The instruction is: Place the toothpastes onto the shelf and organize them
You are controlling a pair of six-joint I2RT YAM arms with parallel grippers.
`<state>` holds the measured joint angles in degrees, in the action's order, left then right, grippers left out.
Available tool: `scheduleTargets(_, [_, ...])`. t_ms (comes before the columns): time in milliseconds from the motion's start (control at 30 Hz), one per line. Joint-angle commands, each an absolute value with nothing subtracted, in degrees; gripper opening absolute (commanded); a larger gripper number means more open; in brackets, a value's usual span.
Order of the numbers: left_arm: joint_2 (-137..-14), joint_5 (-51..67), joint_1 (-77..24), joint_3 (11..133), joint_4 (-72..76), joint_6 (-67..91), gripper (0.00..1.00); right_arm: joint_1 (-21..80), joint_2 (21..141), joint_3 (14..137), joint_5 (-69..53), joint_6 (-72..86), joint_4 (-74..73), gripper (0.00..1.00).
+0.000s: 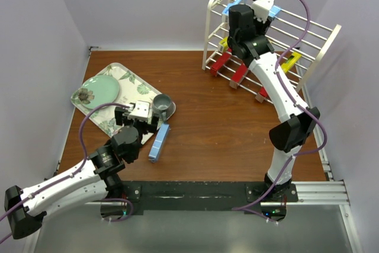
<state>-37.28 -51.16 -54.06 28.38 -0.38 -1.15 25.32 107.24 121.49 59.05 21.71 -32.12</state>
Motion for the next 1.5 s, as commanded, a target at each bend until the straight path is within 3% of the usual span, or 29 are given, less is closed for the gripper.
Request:
scheduleTargets(0, [-37.4, -51.0, -53.9, 28.7, 2.1, -1.1, 0.99, 25.0, 103.0, 119.8, 58.7, 23.1, -29.8, 0.6])
scheduleTargets(167, [-38.0, -50.5, -53.9, 29.4, 0.1, 1.9, 0.99, 25.1, 94.6, 112.7, 54.9, 22.1, -26.2, 0.64])
scheduleTargets(367, [-41.3, -48.3, -53.9, 33.9, -11.4, 14.3, 0.99, 25.1, 81.0, 100.3, 43.0, 17.8, -20.6, 0.9])
scheduleTargets(467, [-43.4, -46.4, -53.9, 35.6, -17.1, 20.8, 0.99, 25.0, 74.3, 93.6, 37.7, 15.5, -19.3, 0.98])
scheduleTargets(833, [-54.7, -37.4, -53.4, 37.3, -24.3, 29.5, 0.98, 25.0, 51.5, 65.5, 27.1, 13.7, -19.0, 0.98])
scheduleTargets(1067, [-63.0, -28.8, -45.4, 37.0, -23.0, 30.2, 0.91, 25.0, 45.5, 59.2, 24.4, 14.2, -19.8, 0.98])
scheduleTargets(1333, [-67.1, -21.9, -44.2, 37.5, -21.5, 28.7, 0.67, 25.0, 43.2, 57.0, 25.3, 13.3, -20.2, 0.98])
scheduleTargets(1467, [-69.0, -20.0, -44.2, 37.7, -22.0, 29.1, 0.63, 25.0, 43.6, 57.0, 25.6, 12.5, -20.0, 0.98])
